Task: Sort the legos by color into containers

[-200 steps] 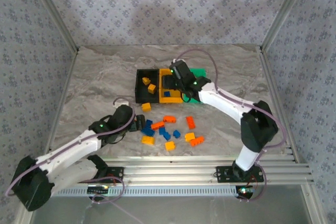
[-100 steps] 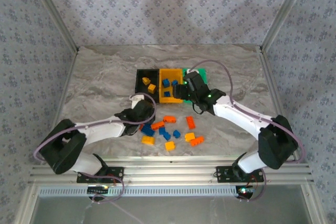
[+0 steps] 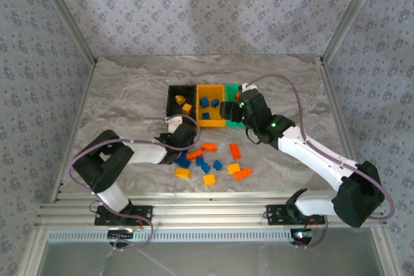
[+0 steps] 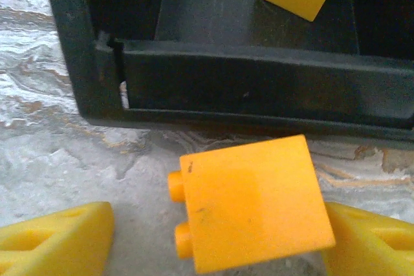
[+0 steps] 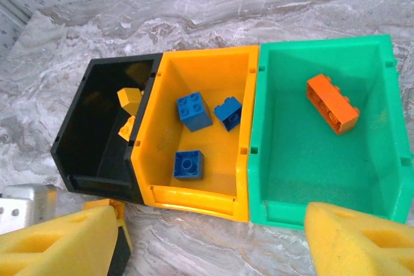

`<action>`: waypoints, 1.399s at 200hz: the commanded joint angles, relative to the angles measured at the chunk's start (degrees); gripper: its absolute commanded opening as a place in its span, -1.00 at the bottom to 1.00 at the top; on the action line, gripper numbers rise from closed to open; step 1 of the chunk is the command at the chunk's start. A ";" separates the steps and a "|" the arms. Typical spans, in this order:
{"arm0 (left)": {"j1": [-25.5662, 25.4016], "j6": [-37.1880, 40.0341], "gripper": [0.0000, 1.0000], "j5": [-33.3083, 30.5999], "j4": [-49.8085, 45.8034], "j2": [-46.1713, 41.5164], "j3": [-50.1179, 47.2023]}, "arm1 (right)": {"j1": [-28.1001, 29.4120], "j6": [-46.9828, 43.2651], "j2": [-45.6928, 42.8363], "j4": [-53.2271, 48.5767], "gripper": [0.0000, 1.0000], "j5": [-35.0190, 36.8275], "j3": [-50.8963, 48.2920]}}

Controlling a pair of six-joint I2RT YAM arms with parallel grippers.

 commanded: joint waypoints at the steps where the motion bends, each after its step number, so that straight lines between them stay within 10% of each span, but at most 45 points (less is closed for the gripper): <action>1: -0.17 -0.44 0.49 -1.41 3.70 1.89 1.60 | 0.00 -0.97 -2.69 0.26 0.56 0.73 -0.64; 89: -1.56 -1.99 -0.28 0.41 3.68 -5.09 -3.35 | -0.17 -0.32 -4.57 -0.24 0.56 2.13 -2.92; 163: -4.39 -4.75 -0.30 4.22 -21.62 -30.04 -1.96 | -0.29 2.97 -7.18 0.48 0.56 1.35 -8.44; 204: 6.01 0.94 -0.34 16.10 -26.78 -19.16 13.98 | -0.18 3.83 -7.92 -0.35 0.56 1.17 -10.12; 280: 13.52 4.00 -0.33 17.83 -30.66 4.42 36.16 | 0.37 5.32 -11.07 -3.06 0.56 0.71 -12.87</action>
